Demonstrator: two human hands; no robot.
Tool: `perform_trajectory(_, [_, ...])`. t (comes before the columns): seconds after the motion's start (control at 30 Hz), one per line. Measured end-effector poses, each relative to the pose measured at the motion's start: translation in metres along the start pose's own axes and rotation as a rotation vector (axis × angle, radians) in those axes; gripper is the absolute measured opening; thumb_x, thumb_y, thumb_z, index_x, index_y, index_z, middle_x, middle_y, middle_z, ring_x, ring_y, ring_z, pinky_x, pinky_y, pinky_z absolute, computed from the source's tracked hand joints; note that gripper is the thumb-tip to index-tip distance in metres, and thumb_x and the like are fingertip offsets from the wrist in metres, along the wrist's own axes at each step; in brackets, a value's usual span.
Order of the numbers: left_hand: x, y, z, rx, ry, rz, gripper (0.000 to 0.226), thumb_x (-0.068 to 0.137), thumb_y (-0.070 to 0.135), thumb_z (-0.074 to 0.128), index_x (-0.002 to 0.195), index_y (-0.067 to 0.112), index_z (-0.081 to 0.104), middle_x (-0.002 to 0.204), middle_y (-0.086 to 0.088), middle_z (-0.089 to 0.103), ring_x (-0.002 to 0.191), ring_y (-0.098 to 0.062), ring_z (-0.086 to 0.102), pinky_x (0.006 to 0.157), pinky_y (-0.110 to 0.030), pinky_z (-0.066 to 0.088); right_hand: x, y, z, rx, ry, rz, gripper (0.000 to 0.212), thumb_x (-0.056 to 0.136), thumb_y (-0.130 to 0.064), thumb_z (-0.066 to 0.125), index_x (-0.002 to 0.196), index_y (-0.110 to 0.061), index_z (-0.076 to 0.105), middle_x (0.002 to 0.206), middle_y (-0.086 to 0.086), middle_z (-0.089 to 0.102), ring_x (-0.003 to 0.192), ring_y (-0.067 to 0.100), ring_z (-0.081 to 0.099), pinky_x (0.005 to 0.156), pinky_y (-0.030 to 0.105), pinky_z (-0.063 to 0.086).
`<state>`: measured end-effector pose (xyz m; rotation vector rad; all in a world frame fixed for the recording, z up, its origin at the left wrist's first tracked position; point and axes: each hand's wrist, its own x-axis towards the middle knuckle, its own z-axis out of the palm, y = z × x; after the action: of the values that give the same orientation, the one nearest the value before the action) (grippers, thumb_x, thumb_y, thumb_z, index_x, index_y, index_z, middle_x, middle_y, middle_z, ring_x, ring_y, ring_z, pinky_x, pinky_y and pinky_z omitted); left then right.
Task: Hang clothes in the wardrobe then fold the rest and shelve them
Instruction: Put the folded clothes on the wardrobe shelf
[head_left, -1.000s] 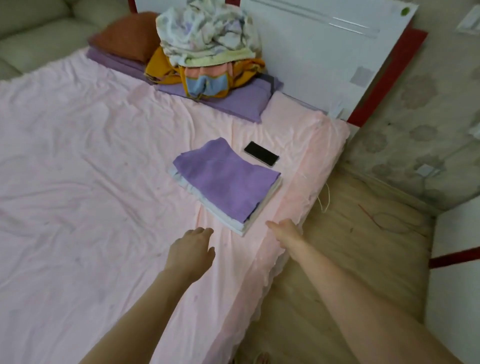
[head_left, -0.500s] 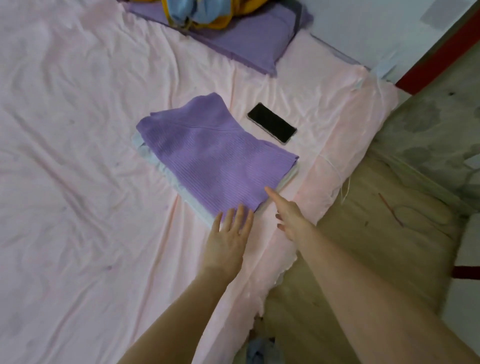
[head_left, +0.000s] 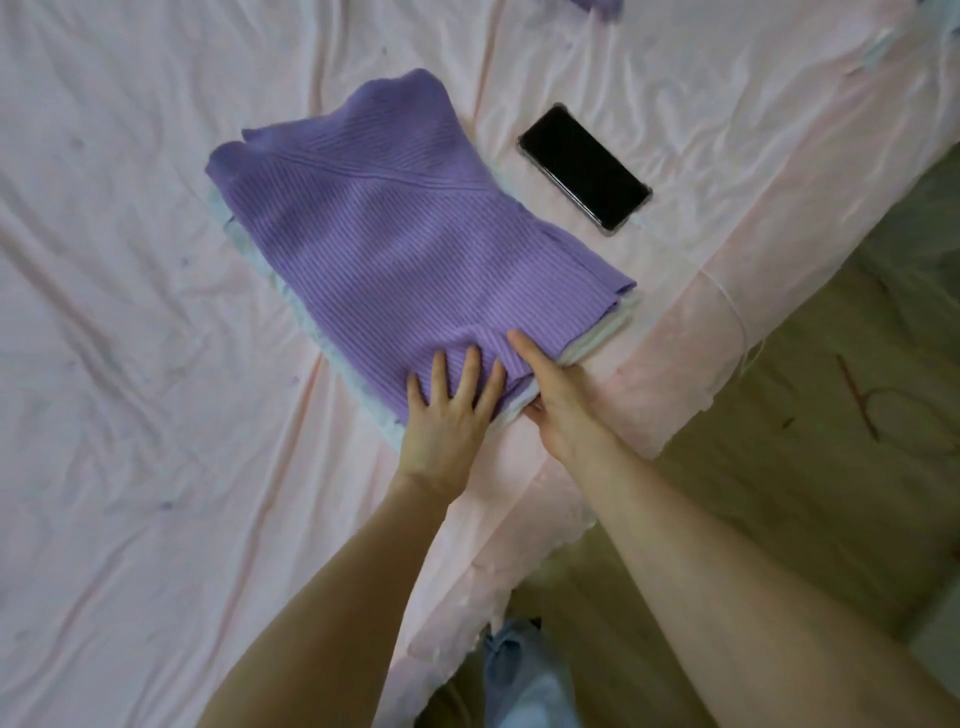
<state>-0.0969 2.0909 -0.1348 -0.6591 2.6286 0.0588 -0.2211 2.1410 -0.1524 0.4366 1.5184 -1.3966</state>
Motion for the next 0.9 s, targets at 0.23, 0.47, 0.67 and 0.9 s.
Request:
perform_trajectory(0.23, [-0.003, -0.026, -0.034, -0.332, 0.065, 0.094, 0.062, 0.080, 0.009, 0.055, 0.139, 0.021, 0.042, 0.141, 0.001, 0.043, 0.122, -0.033, 0.047, 0.079, -0.046, 0.055, -0.016, -0.013, 0.019, 0.026, 0.026, 0.092, 0.083, 0.045, -0.043, 0.089, 0.115, -0.007, 0.065, 0.107, 0.011, 0.071, 0.092, 0.027, 0.071, 0.074, 0.041, 0.060])
perform_trajectory(0.47, [-0.078, 0.026, -0.067, -0.535, -0.064, 0.121, 0.066, 0.078, 0.011, 0.056, 0.141, 0.022, 0.042, 0.144, 0.002, 0.042, 0.122, -0.026, 0.049, 0.093, -0.037, 0.047, -0.068, 0.003, -0.021, -0.063, 0.283, -0.033, 0.089, 0.035, -0.036, 0.097, 0.110, -0.002, 0.065, 0.105, 0.007, 0.071, 0.093, 0.025, 0.070, 0.084, 0.043, 0.057])
perform_trajectory(0.67, [-0.102, 0.011, -0.095, -0.922, -0.236, 0.249, 0.063, 0.082, 0.028, 0.072, 0.139, 0.018, 0.049, 0.135, 0.001, 0.054, 0.116, -0.014, 0.052, 0.095, -0.017, 0.037, -0.128, -0.009, -0.035, -0.241, 0.420, -0.074, 0.055, 0.063, -0.009, 0.085, 0.111, 0.002, 0.061, 0.106, 0.011, 0.069, 0.087, 0.026, 0.067, 0.079, 0.037, 0.056])
perform_trajectory(0.9, [-0.036, -0.134, -0.110, -0.897, 0.149, -0.444, 0.032, 0.094, 0.026, 0.054, 0.121, 0.011, 0.060, 0.118, -0.007, 0.065, 0.109, -0.026, 0.061, 0.092, -0.034, 0.046, -0.134, -0.029, 0.078, -0.805, 0.416, -0.217, 0.086, 0.075, -0.033, 0.074, 0.141, -0.014, 0.023, 0.124, 0.016, 0.055, 0.102, 0.037, 0.061, 0.080, 0.037, 0.047])
